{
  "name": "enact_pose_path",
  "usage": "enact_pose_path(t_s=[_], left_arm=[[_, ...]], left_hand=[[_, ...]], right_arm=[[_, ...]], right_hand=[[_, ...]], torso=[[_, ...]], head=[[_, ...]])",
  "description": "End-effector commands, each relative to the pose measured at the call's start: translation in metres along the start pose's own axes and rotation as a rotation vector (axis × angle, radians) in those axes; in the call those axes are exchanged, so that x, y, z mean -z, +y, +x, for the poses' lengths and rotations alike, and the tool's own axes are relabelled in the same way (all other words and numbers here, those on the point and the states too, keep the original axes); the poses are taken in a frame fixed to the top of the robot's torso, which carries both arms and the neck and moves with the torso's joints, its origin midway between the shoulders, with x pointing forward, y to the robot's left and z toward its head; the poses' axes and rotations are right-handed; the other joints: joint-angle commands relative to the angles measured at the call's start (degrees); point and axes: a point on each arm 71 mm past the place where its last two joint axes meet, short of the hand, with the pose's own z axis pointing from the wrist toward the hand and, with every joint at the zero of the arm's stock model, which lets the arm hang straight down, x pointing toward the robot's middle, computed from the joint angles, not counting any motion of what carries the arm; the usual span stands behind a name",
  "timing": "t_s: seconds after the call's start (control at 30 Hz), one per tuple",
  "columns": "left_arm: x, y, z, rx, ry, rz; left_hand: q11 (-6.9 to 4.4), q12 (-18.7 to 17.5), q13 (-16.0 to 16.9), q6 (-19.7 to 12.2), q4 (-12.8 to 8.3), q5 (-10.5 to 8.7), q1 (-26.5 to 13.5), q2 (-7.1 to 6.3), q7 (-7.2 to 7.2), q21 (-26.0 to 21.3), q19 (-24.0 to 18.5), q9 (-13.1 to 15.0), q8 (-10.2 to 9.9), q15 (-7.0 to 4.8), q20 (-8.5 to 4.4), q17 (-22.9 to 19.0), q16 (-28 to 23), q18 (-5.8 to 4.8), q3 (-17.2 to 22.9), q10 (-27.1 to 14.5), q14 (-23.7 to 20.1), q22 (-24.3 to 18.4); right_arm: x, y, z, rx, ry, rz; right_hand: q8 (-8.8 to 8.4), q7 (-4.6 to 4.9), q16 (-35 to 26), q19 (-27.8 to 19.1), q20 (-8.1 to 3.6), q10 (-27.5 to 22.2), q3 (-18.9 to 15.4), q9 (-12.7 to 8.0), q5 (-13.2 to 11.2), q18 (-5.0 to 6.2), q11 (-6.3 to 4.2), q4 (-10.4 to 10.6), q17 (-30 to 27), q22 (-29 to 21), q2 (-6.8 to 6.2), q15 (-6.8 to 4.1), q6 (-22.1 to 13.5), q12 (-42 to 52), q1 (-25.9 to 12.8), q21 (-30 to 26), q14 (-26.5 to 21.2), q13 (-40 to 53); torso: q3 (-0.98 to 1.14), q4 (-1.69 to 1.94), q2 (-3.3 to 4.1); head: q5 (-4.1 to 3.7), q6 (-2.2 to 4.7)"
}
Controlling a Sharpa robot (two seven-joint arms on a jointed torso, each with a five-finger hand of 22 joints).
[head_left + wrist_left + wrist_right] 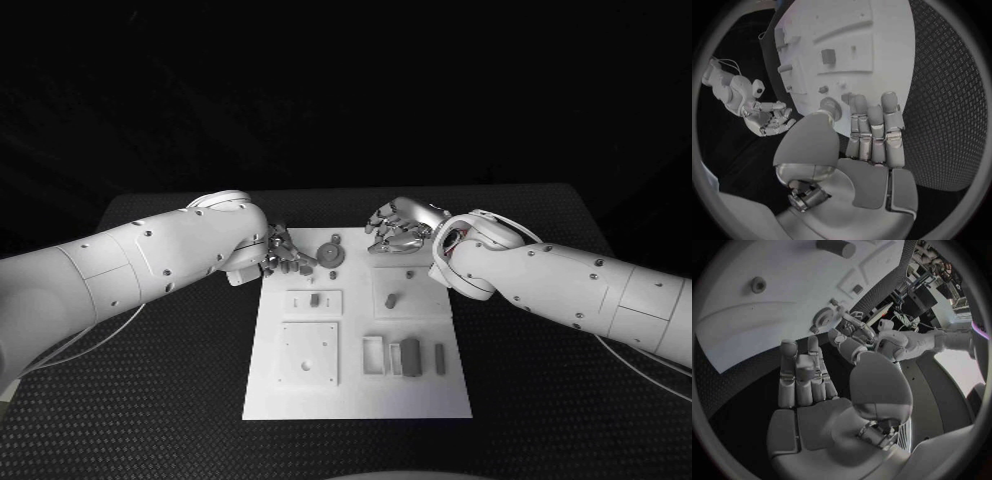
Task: Assemble the parts on the task board
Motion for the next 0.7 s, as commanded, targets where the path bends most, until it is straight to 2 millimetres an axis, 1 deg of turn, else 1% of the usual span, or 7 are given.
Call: enact_pose_path(t_s=[0.03,0.17,0.37,0.63,0.7], left_arm=[[0.0,-0.005,-0.001,-0.043,-0.029,0.014],[0.0,-0.005,0.0,-0.055,-0.022,0.013],[-0.001,-0.005,0.001,-0.067,-0.004,0.007],[-0.006,-0.007,0.008,-0.074,0.023,0.009],[-0.006,-0.008,0.01,-0.073,0.025,0.012]], left_hand=[[-0.02,0.3,0.0,0.5,0.0,-0.23,-0.3,-0.07,0.08,0.4,0.5,-0.1,0.3,-0.04,0.02,0.0,0.3,2.14,0.5,0.5,0.4,1.0],[-0.12,0.4,-0.1,0.7,0.0,-0.24,-0.1,0.07,-0.01,0.5,0.7,-0.2,0.5,-0.16,-0.09,0.0,0.4,2.14,0.6,0.7,0.5,1.1],[-0.18,0.4,-0.1,0.7,-0.1,-0.26,0.7,0.39,-0.06,0.7,0.8,-0.5,0.6,-0.26,-0.21,-0.1,0.5,2.09,0.4,0.7,0.6,1.1],[-0.08,0.4,-0.2,0.5,0.0,-0.37,0.4,0.38,0.05,0.6,0.5,-0.8,0.7,-0.19,-0.18,-0.2,0.4,1.92,0.0,0.5,0.4,1.1],[-0.07,0.3,-0.2,0.5,0.0,-0.38,0.3,0.38,0.06,0.6,0.5,-0.8,0.7,-0.18,-0.18,-0.2,0.4,1.91,-0.1,0.5,0.4,1.1]], right_arm=[[0.0,0.001,0.001,0.0,0.011,-0.01],[0.0,0.002,0.001,0.0,0.011,-0.01],[0.0,0.002,0.001,0.0,0.011,-0.01],[0.0,0.002,0.002,0.0,0.011,-0.011],[0.0,0.002,0.002,0.0,0.011,-0.011]], right_hand=[[0.34,0.31,-0.4,0.2,-0.3,0.2,0.0,-0.1,0.1,3.48,0.12,0.5,-0.1,1.1,0.04,-0.03,0.0,0.1,-0.5,-0.3,-0.5,0.1],[0.34,0.31,-0.4,0.2,-0.3,0.2,0.0,-0.1,0.1,3.48,0.12,0.5,-0.1,1.1,0.04,-0.03,0.0,0.1,-0.5,-0.3,-0.5,0.1],[0.35,0.31,-0.4,0.2,-0.3,0.2,0.0,-0.1,0.1,3.48,0.12,0.5,-0.1,1.1,0.04,-0.03,0.0,0.1,-0.5,-0.3,-0.5,0.1],[0.35,0.31,-0.4,0.2,-0.31,0.2,0.0,-0.1,0.1,3.48,0.12,0.5,-0.1,1.1,0.04,-0.03,0.0,0.1,-0.5,-0.3,-0.5,0.1],[0.35,0.31,-0.4,0.2,-0.31,0.2,0.0,-0.1,0.1,3.48,0.12,0.5,-0.1,1.1,0.04,-0.03,0.0,0.1,-0.5,-0.3,-0.5,0.1]], torso=[[-0.03,-0.02,0.02],[0.0,-0.03,0.03],[-0.02,-0.01,0.02],[-0.08,-0.05,0.08],[-0.07,-0.08,0.08]], head=[[0.03,0.03],[0.05,0.0],[-0.09,-0.12],[-0.35,-0.19],[-0.33,-0.2]])
